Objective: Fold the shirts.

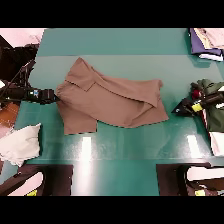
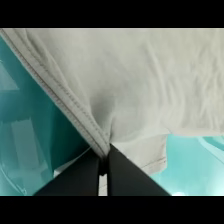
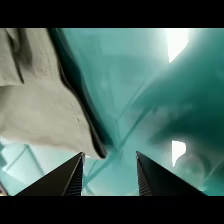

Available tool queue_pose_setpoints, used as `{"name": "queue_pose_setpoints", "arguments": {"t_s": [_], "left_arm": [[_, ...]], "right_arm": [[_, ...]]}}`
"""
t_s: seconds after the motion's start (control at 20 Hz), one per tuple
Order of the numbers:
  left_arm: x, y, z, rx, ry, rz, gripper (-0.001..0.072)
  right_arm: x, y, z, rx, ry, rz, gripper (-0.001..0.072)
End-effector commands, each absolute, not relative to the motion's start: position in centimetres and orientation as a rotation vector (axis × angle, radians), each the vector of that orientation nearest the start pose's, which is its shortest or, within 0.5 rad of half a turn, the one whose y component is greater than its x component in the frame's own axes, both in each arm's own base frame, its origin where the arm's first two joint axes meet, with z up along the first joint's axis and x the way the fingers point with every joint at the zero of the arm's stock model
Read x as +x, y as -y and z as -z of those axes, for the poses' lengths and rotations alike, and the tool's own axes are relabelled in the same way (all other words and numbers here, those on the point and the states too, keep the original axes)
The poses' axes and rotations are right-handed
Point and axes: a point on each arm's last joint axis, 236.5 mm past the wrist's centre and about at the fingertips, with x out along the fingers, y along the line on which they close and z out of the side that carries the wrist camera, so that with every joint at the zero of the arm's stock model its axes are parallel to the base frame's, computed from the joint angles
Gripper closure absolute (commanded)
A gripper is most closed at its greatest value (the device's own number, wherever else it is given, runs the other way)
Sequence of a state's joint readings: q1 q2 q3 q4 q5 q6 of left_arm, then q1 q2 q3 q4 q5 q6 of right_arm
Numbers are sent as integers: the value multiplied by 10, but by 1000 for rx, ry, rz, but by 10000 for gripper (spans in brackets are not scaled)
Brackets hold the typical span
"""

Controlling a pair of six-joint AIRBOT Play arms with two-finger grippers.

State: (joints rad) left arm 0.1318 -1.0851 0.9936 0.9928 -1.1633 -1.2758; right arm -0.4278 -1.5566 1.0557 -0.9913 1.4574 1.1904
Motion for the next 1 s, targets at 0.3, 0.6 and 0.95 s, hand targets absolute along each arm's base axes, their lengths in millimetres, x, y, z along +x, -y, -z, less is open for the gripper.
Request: {"name": "queue_pose_setpoints", "arguments": {"t_s": [0.3, 0.6, 0.95], "left_arm": [[352, 73, -54, -350, -1116, 369, 679], [356, 78, -78, -401, -1094, 365, 680], [371, 90, -362, -200, -476, 481, 680]], "right_arm": [[294, -48, 100, 680, -1685, -430, 477], [313, -50, 49, 616, -1517, -467, 697], [407, -50, -250, 463, -641, -466, 698]]}}
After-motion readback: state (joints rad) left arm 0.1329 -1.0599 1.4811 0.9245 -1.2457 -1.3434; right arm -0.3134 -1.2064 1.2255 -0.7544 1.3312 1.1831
